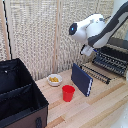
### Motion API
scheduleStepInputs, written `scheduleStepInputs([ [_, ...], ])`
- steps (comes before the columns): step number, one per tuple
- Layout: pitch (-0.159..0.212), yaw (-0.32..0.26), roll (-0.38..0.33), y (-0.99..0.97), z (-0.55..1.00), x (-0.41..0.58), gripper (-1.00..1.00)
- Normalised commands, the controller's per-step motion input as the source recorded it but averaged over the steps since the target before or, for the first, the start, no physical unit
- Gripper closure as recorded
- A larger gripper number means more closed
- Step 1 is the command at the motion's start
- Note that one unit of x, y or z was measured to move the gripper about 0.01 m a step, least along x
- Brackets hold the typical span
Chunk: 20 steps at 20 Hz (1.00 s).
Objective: Gently stretch your hand towards the oven tray's handle, obtaining a firm grip, and draw it cautiously out of the oven. Transition your grip to the hot dog bowl, gingerly seizing the edge, and elevate it from the surface. Hover the bowl over the tray, delicately lower it, and temper your grip, establishing the bowl's equilibrium.
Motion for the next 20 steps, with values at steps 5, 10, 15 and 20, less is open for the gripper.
scheduleStepInputs([
  [5,0.0,0.139,-0.095,-0.44,-0.19,0.141,-1.0],
  [10,0.0,0.103,-0.149,-0.41,-0.26,0.099,-1.0],
  [15,0.0,0.087,-0.158,-0.38,-0.31,0.158,-1.0],
  [20,-0.003,0.05,-0.069,-0.43,-0.17,0.187,-1.0],
])
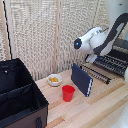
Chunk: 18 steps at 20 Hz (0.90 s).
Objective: Gently stretch your hand towards the oven tray's handle, obtaining a firm grip, and draw it cautiously out of the oven. Transition your grip to the hot dog bowl, gingerly seizing the edge, and elevate it from the surface. Hover the bowl over the tray, delicately lower it, and temper your grip, establishing the bowl's equilibrium.
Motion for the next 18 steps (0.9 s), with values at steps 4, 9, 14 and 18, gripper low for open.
scheduleStepInputs([
  [4,0.0,0.005,0.001,-0.53,-0.02,0.168,-1.0],
  [9,0.026,0.003,0.095,-0.71,0.0,0.093,-1.0],
  [14,0.061,0.031,0.19,-0.75,-0.01,0.03,-1.0],
  [18,0.036,0.019,0.13,-0.55,-0.01,0.07,-1.0],
])
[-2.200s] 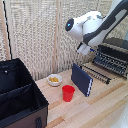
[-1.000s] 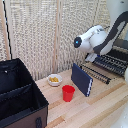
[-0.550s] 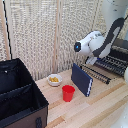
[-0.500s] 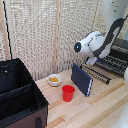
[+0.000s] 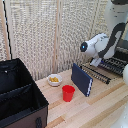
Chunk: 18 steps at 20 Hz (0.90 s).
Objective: Gently stretch your hand towards the oven tray's handle, obtaining a firm grip, and draw it cautiously out of the oven. Transition your grip to the hot dog bowl, gingerly seizing the edge, and elevate it from the surface. Hover the bowl over the tray, delicately lower it, and temper your grip, establishing the bowl's equilibrium.
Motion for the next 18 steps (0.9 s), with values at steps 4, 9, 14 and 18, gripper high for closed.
scheduleStepInputs([
  [4,0.027,-0.003,0.053,-0.35,0.0,0.149,-1.0],
  [9,0.008,-0.011,-0.012,-0.04,-0.05,0.077,1.0],
  [14,0.0,-0.032,-0.055,0.01,-0.05,0.007,1.0],
  [18,0.0,-0.072,-0.053,0.01,-0.02,0.0,1.0],
])
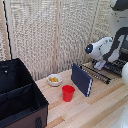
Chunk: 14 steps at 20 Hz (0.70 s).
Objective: Gently stretch your hand towards the oven tray's handle, obtaining a firm grip, and draw it cautiously out of the oven. Transition your grip to the hot dog bowl, gingerly seizing the edge, and elevate it from the surface. Hover the bowl over the tray, delicately lower it, and temper your grip, establishing the bowl's equilibrium.
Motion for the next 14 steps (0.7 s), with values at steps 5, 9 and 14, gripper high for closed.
scheduleStepInputs([
  [5,0.0,-0.137,0.056,0.0,0.0,0.0,1.0],
  [9,0.0,-0.182,0.182,0.03,0.0,0.0,1.0],
  [14,0.0,-0.192,0.213,0.33,0.0,0.0,1.0],
])
